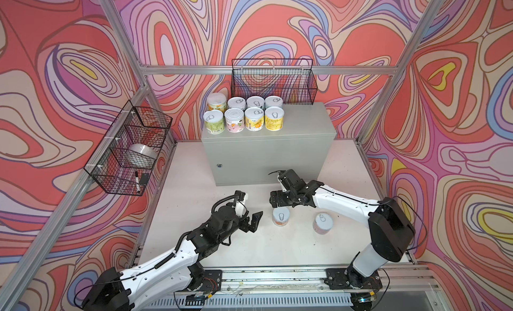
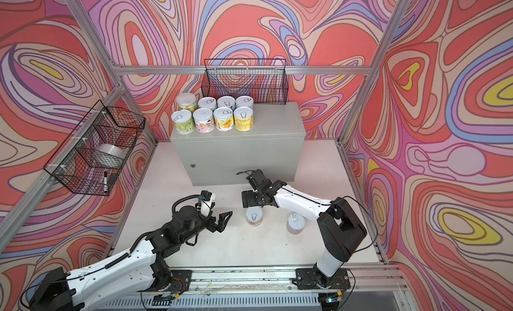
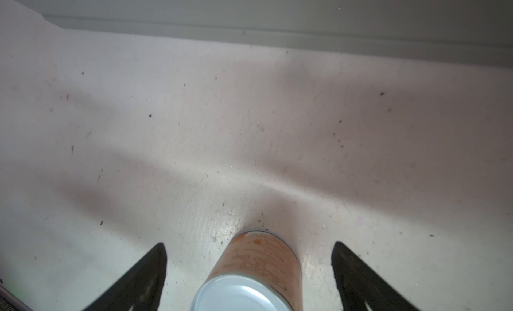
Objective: Place and organize the canned foods onto the counter
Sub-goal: 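Grasp the orange-labelled can with the right gripper, then lift the orange-labelled can up over the box top with the right gripper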
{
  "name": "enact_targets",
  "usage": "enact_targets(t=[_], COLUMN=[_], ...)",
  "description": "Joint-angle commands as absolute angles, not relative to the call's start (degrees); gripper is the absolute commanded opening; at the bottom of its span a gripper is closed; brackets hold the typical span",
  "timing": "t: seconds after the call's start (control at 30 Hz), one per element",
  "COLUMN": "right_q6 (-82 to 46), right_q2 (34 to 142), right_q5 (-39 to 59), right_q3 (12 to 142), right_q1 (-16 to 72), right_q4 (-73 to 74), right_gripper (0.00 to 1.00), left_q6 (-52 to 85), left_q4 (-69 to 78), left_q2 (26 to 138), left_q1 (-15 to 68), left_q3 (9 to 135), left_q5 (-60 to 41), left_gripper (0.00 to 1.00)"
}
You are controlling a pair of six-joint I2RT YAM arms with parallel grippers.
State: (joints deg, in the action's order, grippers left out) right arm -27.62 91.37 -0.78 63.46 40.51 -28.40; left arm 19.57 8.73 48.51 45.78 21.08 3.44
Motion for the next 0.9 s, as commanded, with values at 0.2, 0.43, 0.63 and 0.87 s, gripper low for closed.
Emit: enact_targets(t=[0.2,0.43,0.63,0.87], right_q6=[-21.32,-24.15,-29.05,-29.44], right_q2=[71.48,63.96,62.32,70.58], right_q5=[-9.05,-27.32,-29.3,-27.9], right_q3=[47.99,33.1,25.17,22.29], right_q1=[43.82,58.38,63.02,64.65], right_q4=[-16.29,-5.4,-1.39,8.92], right_gripper=[0.98,0.98,0.98,0.98], left_q6=[18.59,20.65,20.05,18.85], left_q4=[8.32,13.79,10.08,10.24], left_q2=[46.07,43.57,42.98,44.09], left_q1=[45.87,45.89,45.93,45.93], left_q3=[19.37,15.78,17.18,16.52], left_q5=[7.37,7.67,7.82,7.63], left_gripper=[1.0,1.0,0.99,1.0])
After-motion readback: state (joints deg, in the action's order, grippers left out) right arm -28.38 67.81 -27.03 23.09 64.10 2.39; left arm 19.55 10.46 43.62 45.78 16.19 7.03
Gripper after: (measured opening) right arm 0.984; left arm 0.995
